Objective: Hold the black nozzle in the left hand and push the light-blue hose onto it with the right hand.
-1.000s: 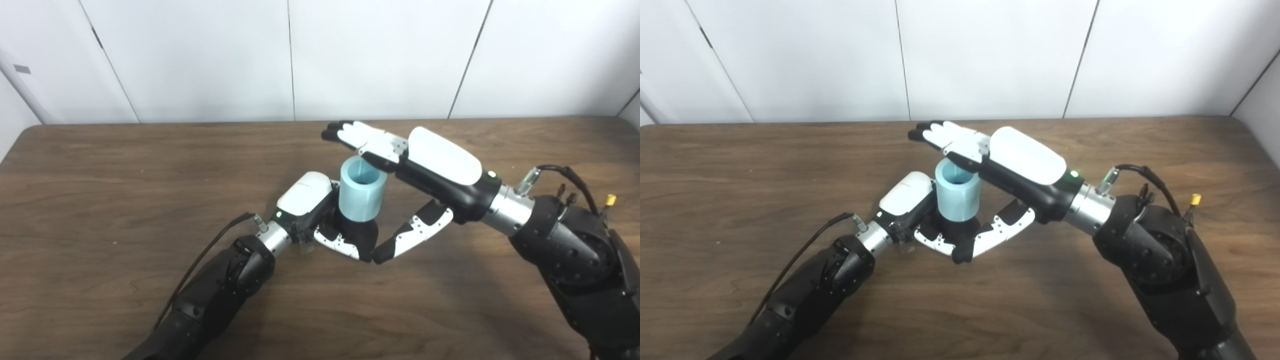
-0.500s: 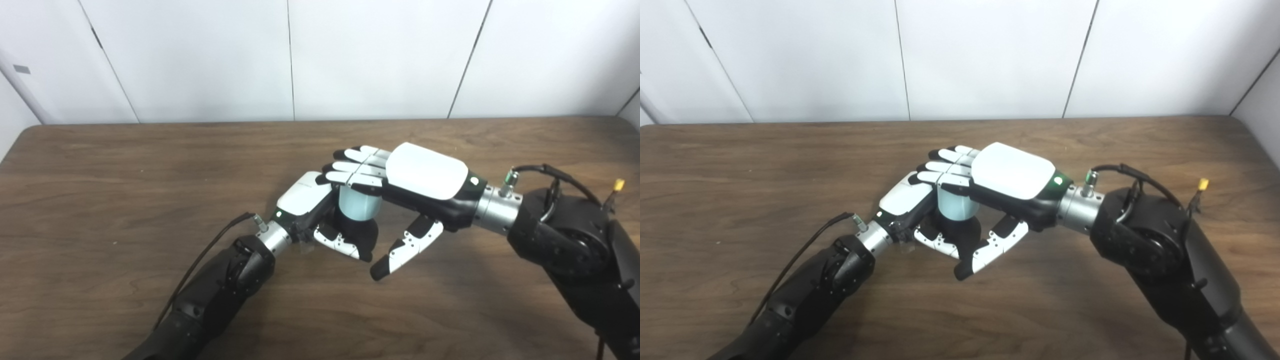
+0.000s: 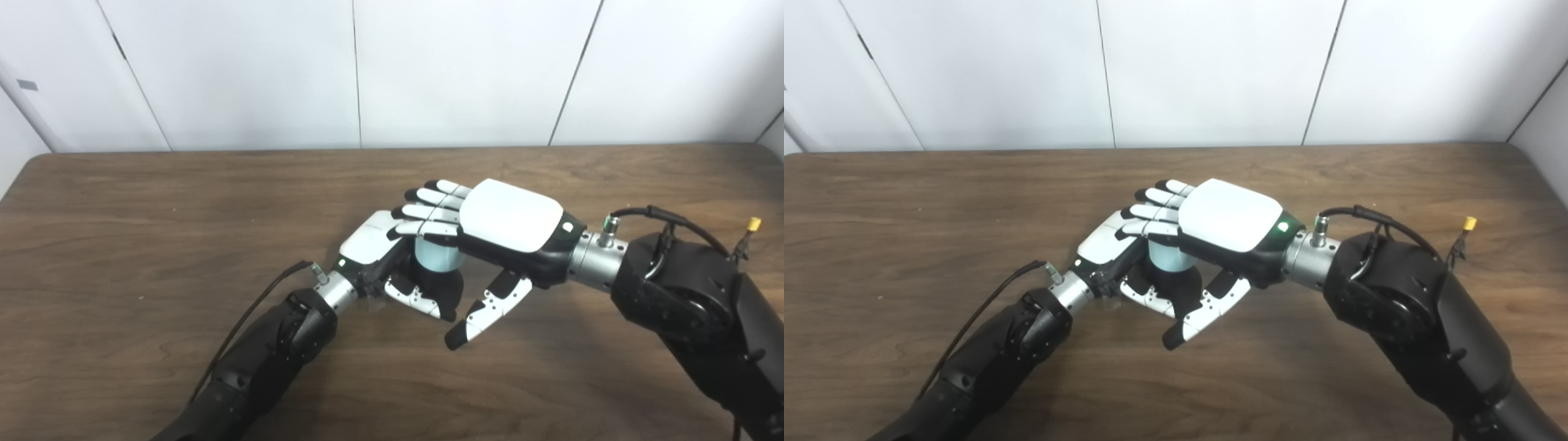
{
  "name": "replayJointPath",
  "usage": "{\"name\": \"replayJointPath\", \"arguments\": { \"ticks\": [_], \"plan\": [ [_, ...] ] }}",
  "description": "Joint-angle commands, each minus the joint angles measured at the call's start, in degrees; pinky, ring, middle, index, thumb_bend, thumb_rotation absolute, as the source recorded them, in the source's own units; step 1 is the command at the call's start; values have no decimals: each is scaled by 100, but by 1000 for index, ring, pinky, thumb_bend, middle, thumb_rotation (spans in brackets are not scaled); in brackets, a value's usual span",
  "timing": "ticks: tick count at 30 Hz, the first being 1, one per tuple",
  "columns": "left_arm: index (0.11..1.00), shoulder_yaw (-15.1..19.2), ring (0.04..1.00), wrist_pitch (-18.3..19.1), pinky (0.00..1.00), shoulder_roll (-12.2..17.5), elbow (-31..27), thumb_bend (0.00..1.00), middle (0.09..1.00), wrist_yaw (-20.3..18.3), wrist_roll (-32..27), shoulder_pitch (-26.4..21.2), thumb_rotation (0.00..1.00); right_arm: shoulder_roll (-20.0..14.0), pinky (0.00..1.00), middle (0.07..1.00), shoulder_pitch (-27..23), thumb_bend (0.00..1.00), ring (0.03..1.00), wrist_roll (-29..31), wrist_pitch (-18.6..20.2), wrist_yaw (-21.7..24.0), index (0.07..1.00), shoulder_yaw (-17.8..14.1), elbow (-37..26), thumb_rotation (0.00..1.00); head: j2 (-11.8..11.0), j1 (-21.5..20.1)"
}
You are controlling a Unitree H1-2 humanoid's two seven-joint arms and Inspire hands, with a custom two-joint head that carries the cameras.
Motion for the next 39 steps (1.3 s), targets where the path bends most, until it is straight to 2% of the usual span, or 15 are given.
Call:
{"name": "replayJointPath", "arguments": {
  "ticks": [1,3,12,19,23,26,29,31,33,35,37,39],
  "plan": [
    [518,-239,381,225,346,57,530,501,477,-319,121,733,0,-133,934,938,365,925,971,-17,139,604,908,347,155,904,6,8],
    [535,-242,378,248,339,66,503,499,479,-340,131,734,0,-95,908,933,448,933,958,-85,105,590,904,442,129,909,6,8],
    [516,-212,384,306,357,73,466,501,483,-359,144,751,0,-76,940,946,680,922,969,-324,28,569,915,790,179,911,40,19],
    [513,-187,382,231,351,89,482,502,479,-283,168,750,0,-157,990,990,675,911,1000,-543,133,824,961,940,140,946,52,28],
    [515,-160,382,232,351,88,478,501,484,-318,140,760,0,-168,1000,1000,664,913,1000,-558,178,785,985,905,157,951,53,20],
    [515,-157,383,261,353,90,479,501,483,-350,147,758,0,-168,1000,1000,605,901,1000,-429,225,587,988,737,166,948,53,8],
    [515,-168,382,255,351,91,488,501,482,-347,171,749,0,-69,967,999,567,872,1000,-238,364,291,985,449,146,946,40,-8],
    [513,-166,384,268,354,79,495,502,484,-355,165,752,0,128,931,992,613,806,999,-38,379,-240,982,79,202,944,30,-3],
    [513,-170,386,241,356,66,528,502,484,-306,184,753,0,506,932,999,618,693,1000,383,539,-853,997,-487,260,933,26,1],
    [522,-172,376,231,343,58,544,500,475,-288,191,755,0,865,937,1000,548,638,1000,850,597,-1357,1000,-1018,341,916,26,1],
    [520,-173,377,243,342,52,522,501,479,-314,180,760,0,1183,908,1000,469,654,1000,1353,677,-1714,1000,-1537,474,872,18,-9],
    [519,-169,378,222,344,48,517,501,482,-309,167,761,0,1468,856,1000,412,691,985,1944,567,-2068,1000,-2048,771,826,15,5]
  ]
}}
